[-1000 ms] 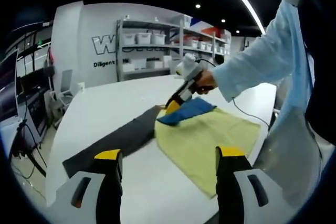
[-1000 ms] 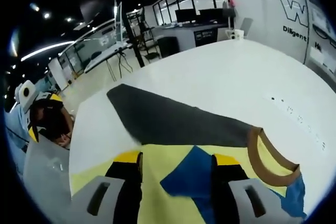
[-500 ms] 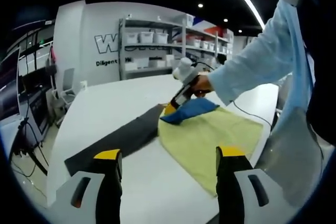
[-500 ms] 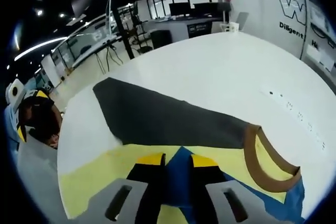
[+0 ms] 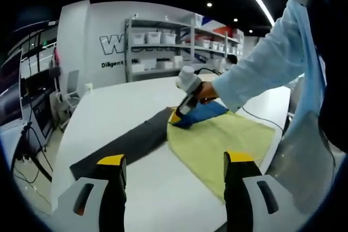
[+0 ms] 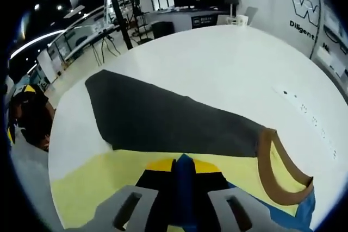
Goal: Fold the garment on the visible template until the final outline fits inside the template.
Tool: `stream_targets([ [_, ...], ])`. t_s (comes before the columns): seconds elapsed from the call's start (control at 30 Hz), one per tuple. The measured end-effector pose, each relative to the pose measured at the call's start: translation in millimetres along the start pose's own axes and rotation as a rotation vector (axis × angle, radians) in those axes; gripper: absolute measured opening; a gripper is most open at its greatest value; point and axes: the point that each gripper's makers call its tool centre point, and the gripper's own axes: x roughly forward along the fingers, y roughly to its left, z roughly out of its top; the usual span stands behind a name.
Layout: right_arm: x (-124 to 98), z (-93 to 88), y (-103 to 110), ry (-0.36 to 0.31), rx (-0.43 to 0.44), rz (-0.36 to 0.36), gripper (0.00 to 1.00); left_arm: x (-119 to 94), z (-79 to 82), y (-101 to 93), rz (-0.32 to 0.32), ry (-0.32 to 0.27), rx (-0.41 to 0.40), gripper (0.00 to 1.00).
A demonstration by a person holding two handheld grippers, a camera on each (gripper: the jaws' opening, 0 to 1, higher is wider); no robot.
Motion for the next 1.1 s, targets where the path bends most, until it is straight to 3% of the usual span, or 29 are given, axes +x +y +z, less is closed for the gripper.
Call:
stream_targets([
  [0.37,-4.2,-0.1,-0.9,0.006,-0.018,-0.017,0.0,-3.5,-2.1,1.3,0.004,0.001,-0.001,0.71],
  [0.7,-16.5,33.5,-16.4,-0.092,0.028,-0.055,0.0,-2.4,-2.8,0.5,0.001,-0.002,-0.006,0.7],
  [0.9,-5.2,28.2,-19.3,-0.072,0.033,-0.051,0.0,-3.9,-3.8,1.6,0.007,0.0,-0.012,0.7],
  [1.1,7.2,13.9,-11.8,-0.024,0.048,0.0,0.0,-6.5,-6.1,4.8,0.017,0.009,-0.016,0.7],
])
